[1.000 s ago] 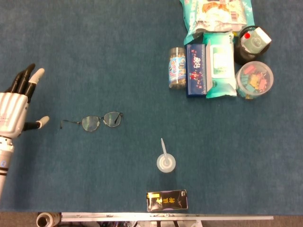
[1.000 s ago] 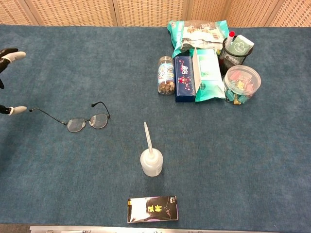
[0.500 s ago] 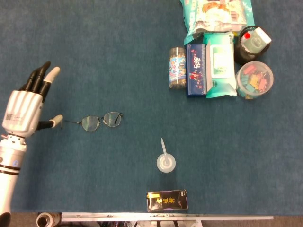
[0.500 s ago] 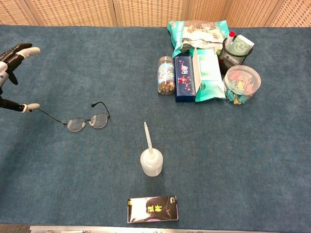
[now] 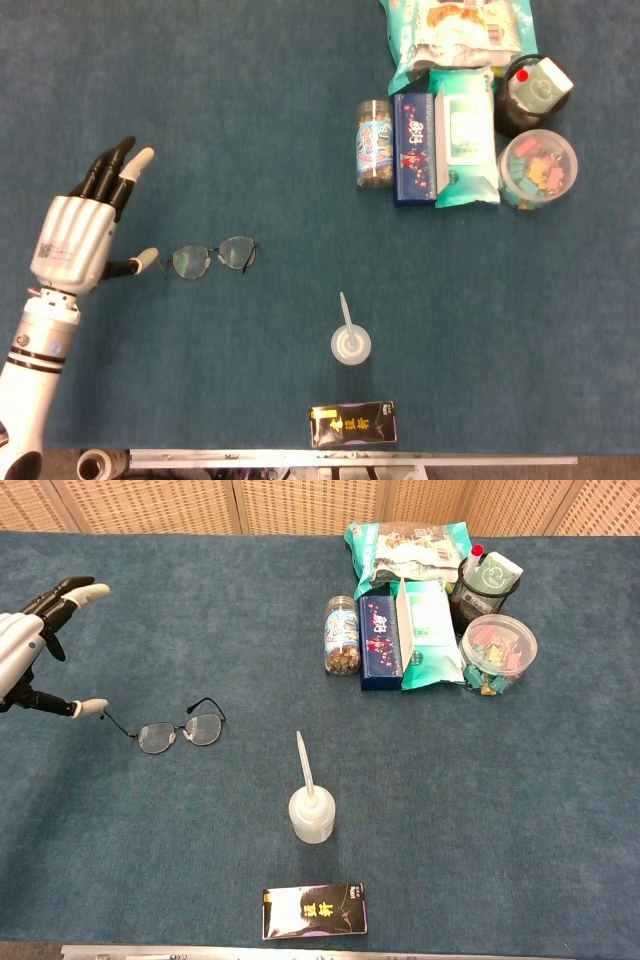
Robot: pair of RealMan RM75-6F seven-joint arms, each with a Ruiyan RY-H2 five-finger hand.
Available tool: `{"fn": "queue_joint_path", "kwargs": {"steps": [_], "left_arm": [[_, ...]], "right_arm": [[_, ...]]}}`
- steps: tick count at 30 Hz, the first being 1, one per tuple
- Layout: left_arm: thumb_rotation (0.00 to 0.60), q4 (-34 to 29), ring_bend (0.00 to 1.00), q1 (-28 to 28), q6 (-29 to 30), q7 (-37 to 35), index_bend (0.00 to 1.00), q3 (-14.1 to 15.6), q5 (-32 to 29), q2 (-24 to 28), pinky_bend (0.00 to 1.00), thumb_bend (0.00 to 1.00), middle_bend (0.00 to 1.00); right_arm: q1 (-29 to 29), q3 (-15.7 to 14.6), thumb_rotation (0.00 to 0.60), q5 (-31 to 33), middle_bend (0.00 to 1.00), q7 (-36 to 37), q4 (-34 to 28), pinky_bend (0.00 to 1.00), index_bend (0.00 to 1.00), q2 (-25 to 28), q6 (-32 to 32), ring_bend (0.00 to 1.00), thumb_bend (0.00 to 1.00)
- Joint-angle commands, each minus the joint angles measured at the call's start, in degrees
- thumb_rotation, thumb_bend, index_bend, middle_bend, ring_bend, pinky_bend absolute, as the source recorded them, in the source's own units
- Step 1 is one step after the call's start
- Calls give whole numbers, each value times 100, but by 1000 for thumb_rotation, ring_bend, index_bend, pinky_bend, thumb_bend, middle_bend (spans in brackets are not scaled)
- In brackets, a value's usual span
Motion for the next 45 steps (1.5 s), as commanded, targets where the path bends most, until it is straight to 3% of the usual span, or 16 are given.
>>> {"fn": "queue_joint_path", "kwargs": {"steps": [1, 22, 45], "left_arm": [[600, -11, 86, -6, 4, -4, 59, -6, 1, -38, 430, 116, 0], [600, 216, 87, -165, -255, 51, 60, -16, -95, -553, 430, 116, 0], [600, 889, 87, -360, -588, -111, 59, -42, -253, -1123, 430, 116, 0]], "right_arm": [[-1, -2, 600, -3, 447, 2, 3, 296, 561, 1, -1, 318, 520], [-44, 17, 600, 6, 447, 142, 34, 296, 561, 38, 78, 318, 520], [-98, 34, 600, -4, 447, 265, 64, 296, 561, 68, 176, 318, 520]]}}
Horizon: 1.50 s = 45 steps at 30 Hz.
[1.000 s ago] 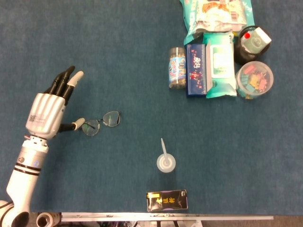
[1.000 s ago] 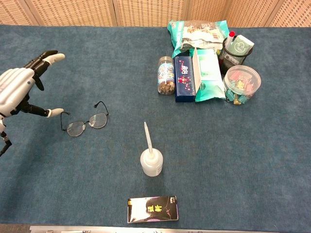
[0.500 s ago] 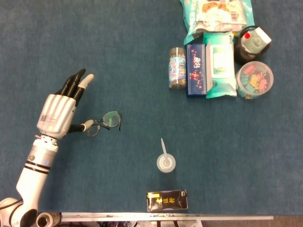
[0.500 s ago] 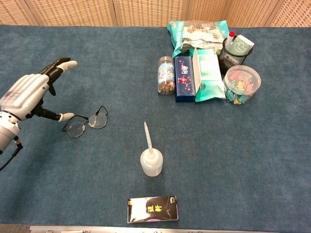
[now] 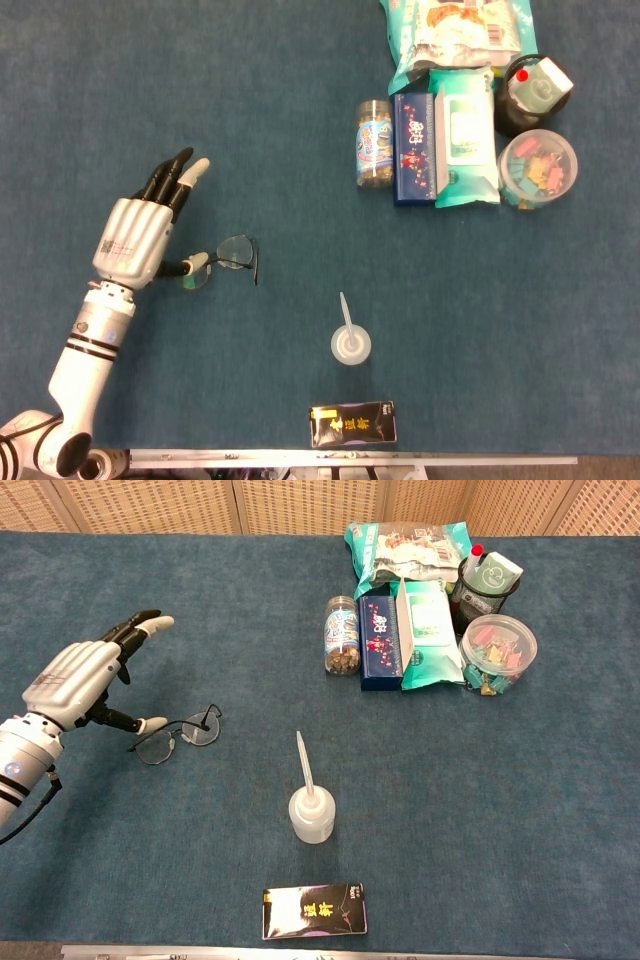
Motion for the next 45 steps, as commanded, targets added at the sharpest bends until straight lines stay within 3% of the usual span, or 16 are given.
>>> {"fn": "queue_joint_path", "kwargs": {"steps": [1, 25, 35, 45], "left_arm": [[600, 50, 87, -25, -30, -2, 59, -4, -11, -36, 430, 116, 0], [600, 507, 87, -280, -409, -49, 60, 10, -96, -347, 430, 116, 0], [600, 48, 87, -182, -62, 162, 60, -55, -56, 92, 430, 116, 0], [600, -895, 87, 88, 540, 480, 60, -40, 111, 739, 430, 116, 0]], "right_arm": [[-3, 2, 600, -1, 447, 2, 0, 296, 561, -2, 6, 318, 519], [-2, 22, 600, 37, 447, 51, 21, 296, 561, 7, -23, 318, 520], [3, 7, 600, 1, 447, 31, 11, 296, 561, 3, -30, 318, 519], [-17, -2, 600, -33, 447, 36, 3, 296, 561, 8, 20, 318, 519]]}}
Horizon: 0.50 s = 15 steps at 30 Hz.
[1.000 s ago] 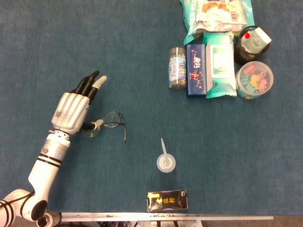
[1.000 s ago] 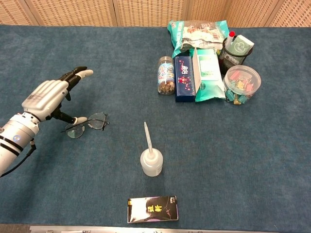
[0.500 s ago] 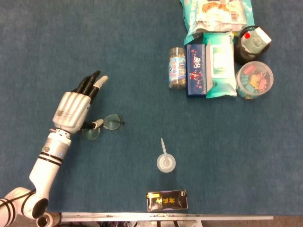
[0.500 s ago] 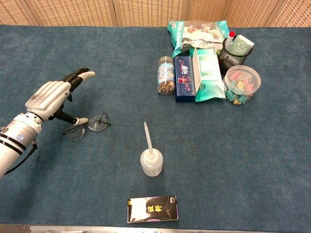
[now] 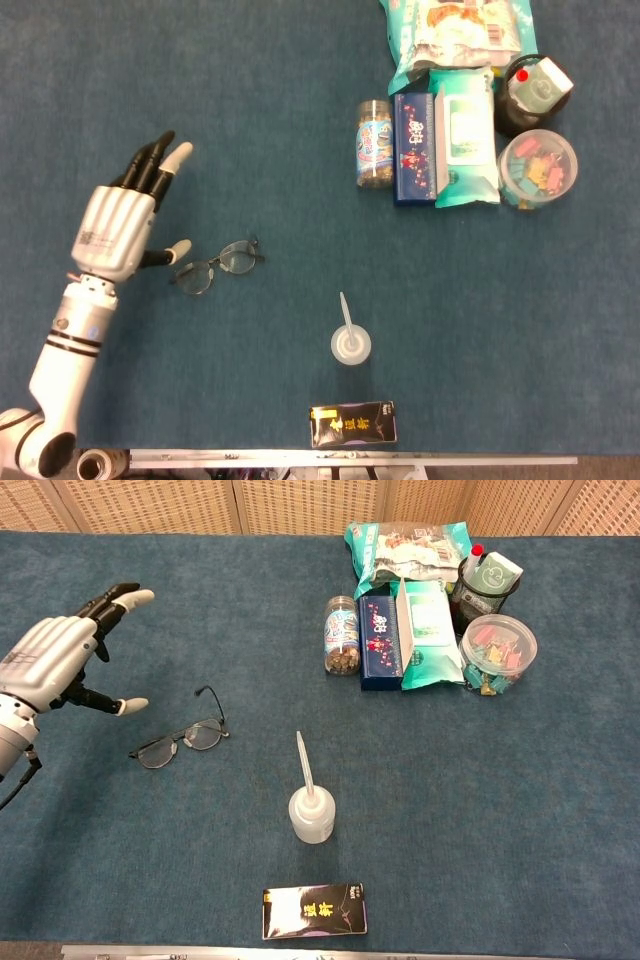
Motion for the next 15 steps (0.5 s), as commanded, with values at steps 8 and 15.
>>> {"fn": "queue_joint_path", "kwargs": {"steps": [8, 15], "left_arm": [[600, -1546, 87, 282, 548, 283, 60, 151, 404, 838, 430, 116, 0], [600, -2473, 87, 359, 723, 773, 60, 260, 801, 1133, 430, 116, 0]], "right_arm": [[-22, -2, 600, -24, 447, 44, 14, 296, 561, 7, 53, 318, 520], [-37, -6, 600, -43, 447, 73, 20, 296, 561, 14, 89, 318, 520]]}}
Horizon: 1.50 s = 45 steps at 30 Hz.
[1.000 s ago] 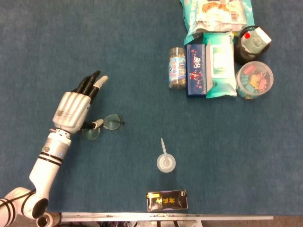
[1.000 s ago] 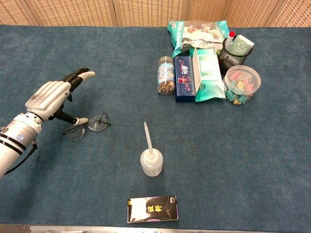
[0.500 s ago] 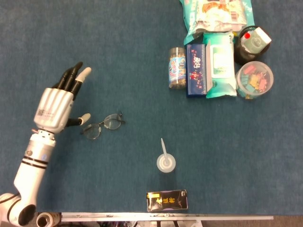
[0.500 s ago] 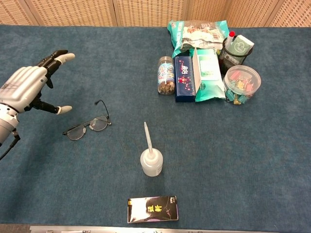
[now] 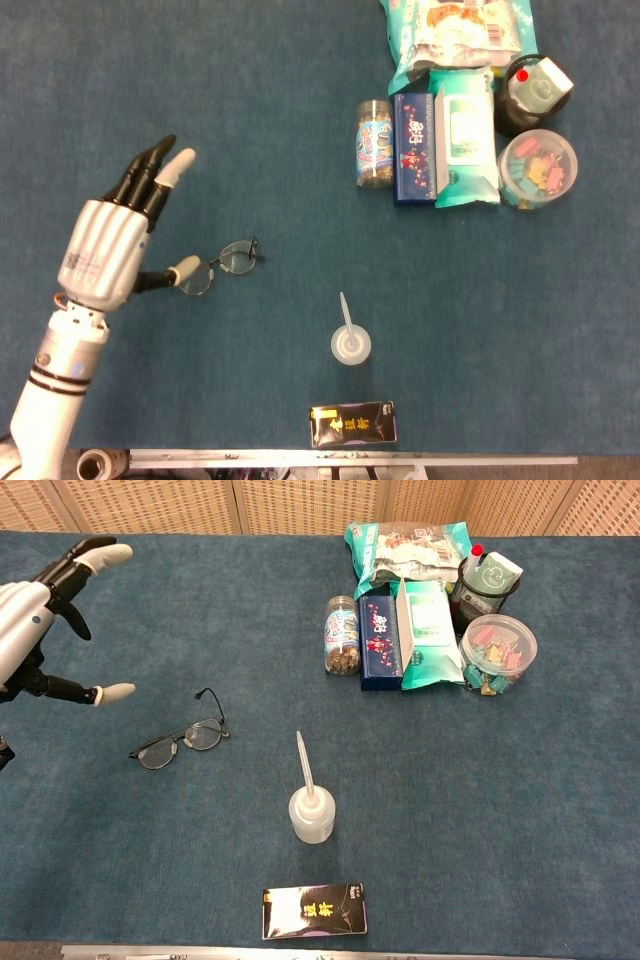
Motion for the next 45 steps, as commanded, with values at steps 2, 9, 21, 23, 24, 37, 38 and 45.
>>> {"fn": "queue_joint_path", "kwargs": {"steps": [2, 9, 21, 23, 24, 37, 38, 45], "left_arm": [[600, -429, 87, 63, 101, 340, 60, 79, 228, 159, 430, 116, 0], [600, -927, 87, 45, 32, 1009, 61, 40, 347, -175, 431, 115, 0], [600, -800, 87, -86, -223, 1937, 67, -210, 112, -1009, 430, 116, 0], [600, -742, 88, -107, -266, 2037, 67, -235, 52, -1102, 430, 116, 0], [600, -713, 88, -113, -275, 2078, 68, -241, 37, -1143, 430, 116, 0], [600, -536, 87, -184, -380, 2727, 67, -330, -240, -1669, 349, 116, 0], [600, -514, 87, -201, -398, 2764, 67, -340, -253, -1700, 348, 116, 0], [600, -249, 87, -350, -558, 2968, 68, -422, -359, -1938, 347, 116, 0]], "right_arm": [[-5, -1, 600, -3, 447, 8, 2, 296, 561, 2, 9, 318, 520], [-19, -5, 600, -22, 447, 47, 14, 296, 561, 10, 42, 318, 520], [-52, 15, 600, 13, 447, 153, 48, 296, 561, 33, 94, 318, 520], [-53, 16, 600, 18, 447, 168, 53, 296, 561, 38, 92, 318, 520], [-54, 17, 600, 21, 447, 174, 56, 296, 561, 40, 91, 318, 520], [-51, 32, 600, 65, 447, 200, 63, 296, 561, 52, 56, 318, 520], [-49, 33, 600, 67, 447, 202, 65, 296, 561, 53, 52, 318, 520], [-41, 44, 600, 107, 447, 204, 65, 296, 561, 57, 11, 318, 520]]}}
